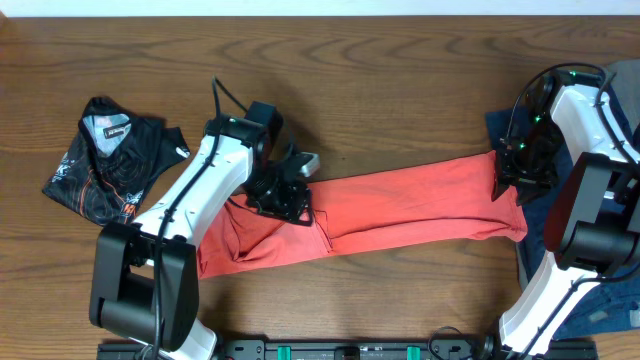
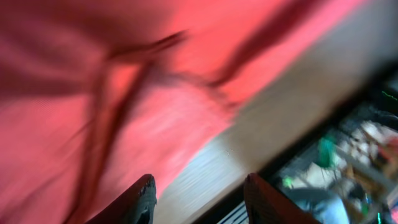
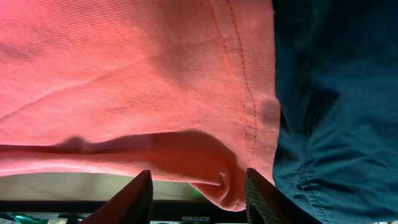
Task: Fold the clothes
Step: 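Lower the stretched strip onto the table and release with both grippers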
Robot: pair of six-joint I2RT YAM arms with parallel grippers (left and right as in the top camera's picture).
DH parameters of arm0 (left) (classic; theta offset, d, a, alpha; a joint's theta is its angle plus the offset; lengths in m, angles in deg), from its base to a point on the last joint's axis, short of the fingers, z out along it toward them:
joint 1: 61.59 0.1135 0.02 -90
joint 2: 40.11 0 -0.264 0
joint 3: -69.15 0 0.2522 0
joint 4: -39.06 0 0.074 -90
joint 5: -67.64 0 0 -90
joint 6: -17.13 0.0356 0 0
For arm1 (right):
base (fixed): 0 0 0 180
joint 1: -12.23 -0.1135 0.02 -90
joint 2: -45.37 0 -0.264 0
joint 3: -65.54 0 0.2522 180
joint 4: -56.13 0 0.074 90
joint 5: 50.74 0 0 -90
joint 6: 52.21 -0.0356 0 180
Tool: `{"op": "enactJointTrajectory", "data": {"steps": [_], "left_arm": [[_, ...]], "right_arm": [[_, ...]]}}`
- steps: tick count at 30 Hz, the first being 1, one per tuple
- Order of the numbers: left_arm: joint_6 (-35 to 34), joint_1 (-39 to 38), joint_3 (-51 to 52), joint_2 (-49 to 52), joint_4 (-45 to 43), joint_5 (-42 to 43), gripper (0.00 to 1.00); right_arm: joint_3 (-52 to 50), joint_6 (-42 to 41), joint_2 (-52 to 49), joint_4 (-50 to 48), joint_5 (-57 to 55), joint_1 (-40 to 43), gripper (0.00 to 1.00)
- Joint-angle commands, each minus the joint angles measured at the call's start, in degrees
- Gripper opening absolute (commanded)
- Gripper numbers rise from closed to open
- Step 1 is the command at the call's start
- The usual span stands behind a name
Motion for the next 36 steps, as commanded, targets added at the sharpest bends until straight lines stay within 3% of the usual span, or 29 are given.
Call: {"op": "enactJointTrajectory", "data": {"steps": [1,5,12,19,25,28,30,36], "left_arm": [[-15.63,0.22,0.07,-0.44,2.27,-17.33,0.48],[-24.94,1.44,0.22,-0.44,2.89,-25.2,0.5],[-29.31,6.6,5.6,-0.44,-1.53,-25.81,0.53],[-27.43,11.41,15.61,-0.42,-15.08,-25.88,0.59],[-26.69,15.74,16.96,-0.33,-23.15,-29.92,0.59],[-26.58,19.26,16.94,-0.33,-26.08,-33.4,0.72],[-25.83,22.23,16.94,-0.33,-28.33,-33.73,0.76],[-19.47,28.26,14.67,-0.39,-28.85,-25.05,0.77]], "right_arm": [[-0.04,1.51,1.11,0.04,1.27,0.26,0.46],[-0.04,1.51,1.11,-0.2,1.27,0.26,0.47],[-0.04,1.51,1.11,-0.17,1.27,0.26,0.47],[-0.04,1.51,1.11,-0.83,1.81,0.26,0.47],[-0.04,1.66,1.11,-0.85,2.75,0.24,0.49],[-0.07,1.66,1.11,-1.07,2.78,0.24,0.5],[-0.04,1.66,1.11,-1.42,2.86,0.24,0.5],[-0.52,7.5,1.11,-3.34,10.78,-0.33,0.56]]}}
